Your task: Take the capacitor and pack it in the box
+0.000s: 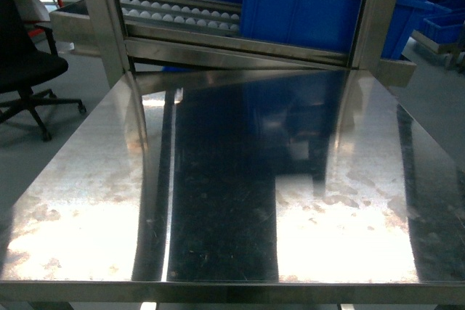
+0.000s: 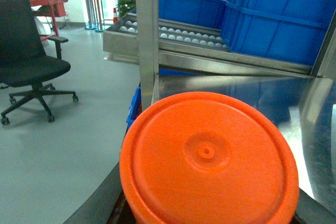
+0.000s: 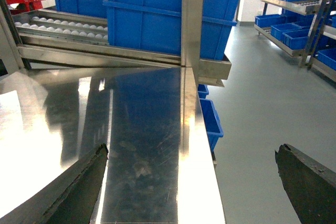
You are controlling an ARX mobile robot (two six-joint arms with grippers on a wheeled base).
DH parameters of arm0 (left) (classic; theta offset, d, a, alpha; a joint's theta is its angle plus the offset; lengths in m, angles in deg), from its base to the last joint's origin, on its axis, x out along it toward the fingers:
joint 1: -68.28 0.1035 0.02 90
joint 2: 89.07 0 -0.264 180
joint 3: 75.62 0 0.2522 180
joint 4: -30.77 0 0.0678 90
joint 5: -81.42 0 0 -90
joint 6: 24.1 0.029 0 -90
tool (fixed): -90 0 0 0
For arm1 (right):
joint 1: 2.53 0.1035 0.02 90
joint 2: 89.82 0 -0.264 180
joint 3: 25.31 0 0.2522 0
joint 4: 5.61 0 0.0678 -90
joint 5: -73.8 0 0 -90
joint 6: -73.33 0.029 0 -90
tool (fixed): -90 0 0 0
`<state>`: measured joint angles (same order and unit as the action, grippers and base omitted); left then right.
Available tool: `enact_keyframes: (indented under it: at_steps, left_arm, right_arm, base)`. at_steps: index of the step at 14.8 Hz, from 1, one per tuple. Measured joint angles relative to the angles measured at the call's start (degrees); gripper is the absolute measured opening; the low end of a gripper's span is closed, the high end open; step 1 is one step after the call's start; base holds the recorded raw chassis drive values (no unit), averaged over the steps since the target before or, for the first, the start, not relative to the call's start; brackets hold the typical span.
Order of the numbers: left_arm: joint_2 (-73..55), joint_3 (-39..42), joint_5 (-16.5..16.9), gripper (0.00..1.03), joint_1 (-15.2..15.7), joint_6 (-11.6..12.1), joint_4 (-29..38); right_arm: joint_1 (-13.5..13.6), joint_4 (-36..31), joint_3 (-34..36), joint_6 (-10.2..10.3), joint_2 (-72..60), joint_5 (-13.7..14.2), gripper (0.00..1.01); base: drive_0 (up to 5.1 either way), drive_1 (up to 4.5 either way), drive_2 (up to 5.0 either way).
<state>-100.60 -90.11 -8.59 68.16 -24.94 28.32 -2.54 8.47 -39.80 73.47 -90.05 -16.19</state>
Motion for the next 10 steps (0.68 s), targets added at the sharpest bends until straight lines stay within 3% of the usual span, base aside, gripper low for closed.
enact_keyframes:
  at_steps: [2, 3, 10]
  left_arm:
    - [2.4, 0.0, 0.0, 0.44, 0.0, 0.0, -2.6]
    - [8.5, 0.0, 0.2, 0.44, 0.0, 0.0, -11.7]
    - [10.9, 0.0, 0.0, 0.44, 0.0, 0.1, -11.7]
  right_arm:
    - [0.0, 0.0, 0.0, 0.0, 0.0, 0.0, 0.98]
    - [0.0, 0.0, 0.0, 0.0, 0.0, 0.0, 0.98]
    - [0.0, 0.0, 0.0, 0.0, 0.0, 0.0, 0.98]
  base:
    - [0.0, 0.00, 0.0]
    - [0.0, 0.00, 0.0]
    - [0.0, 0.00, 0.0]
